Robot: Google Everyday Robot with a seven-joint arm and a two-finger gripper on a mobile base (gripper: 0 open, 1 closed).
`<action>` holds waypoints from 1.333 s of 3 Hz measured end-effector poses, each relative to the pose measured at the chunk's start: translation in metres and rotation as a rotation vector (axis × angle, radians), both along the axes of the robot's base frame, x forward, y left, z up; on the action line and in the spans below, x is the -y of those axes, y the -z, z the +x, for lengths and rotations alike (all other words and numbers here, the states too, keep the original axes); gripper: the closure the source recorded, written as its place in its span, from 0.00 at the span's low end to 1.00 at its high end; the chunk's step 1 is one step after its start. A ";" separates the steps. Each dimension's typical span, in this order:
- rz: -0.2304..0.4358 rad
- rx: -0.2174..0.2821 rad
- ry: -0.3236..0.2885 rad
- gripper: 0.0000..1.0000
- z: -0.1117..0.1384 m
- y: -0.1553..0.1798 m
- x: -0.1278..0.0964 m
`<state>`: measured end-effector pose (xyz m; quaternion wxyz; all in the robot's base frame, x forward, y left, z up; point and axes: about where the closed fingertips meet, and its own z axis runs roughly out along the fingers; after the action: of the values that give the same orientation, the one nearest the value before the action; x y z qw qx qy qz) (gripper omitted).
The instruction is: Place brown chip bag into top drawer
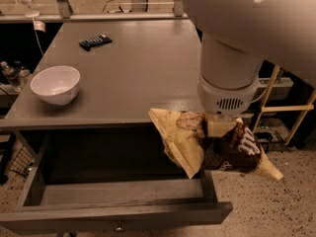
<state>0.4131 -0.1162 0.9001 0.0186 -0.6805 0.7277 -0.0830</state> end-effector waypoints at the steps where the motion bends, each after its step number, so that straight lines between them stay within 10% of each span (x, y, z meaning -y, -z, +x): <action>1: 0.084 -0.022 -0.005 1.00 -0.007 0.035 -0.015; 4: 0.193 -0.046 -0.037 1.00 0.002 0.103 -0.063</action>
Offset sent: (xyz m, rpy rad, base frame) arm -0.0125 0.0382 -0.0978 0.1613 0.0650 0.0047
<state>0.4150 -0.0535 0.7973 0.0689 -0.6908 0.7198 0.0034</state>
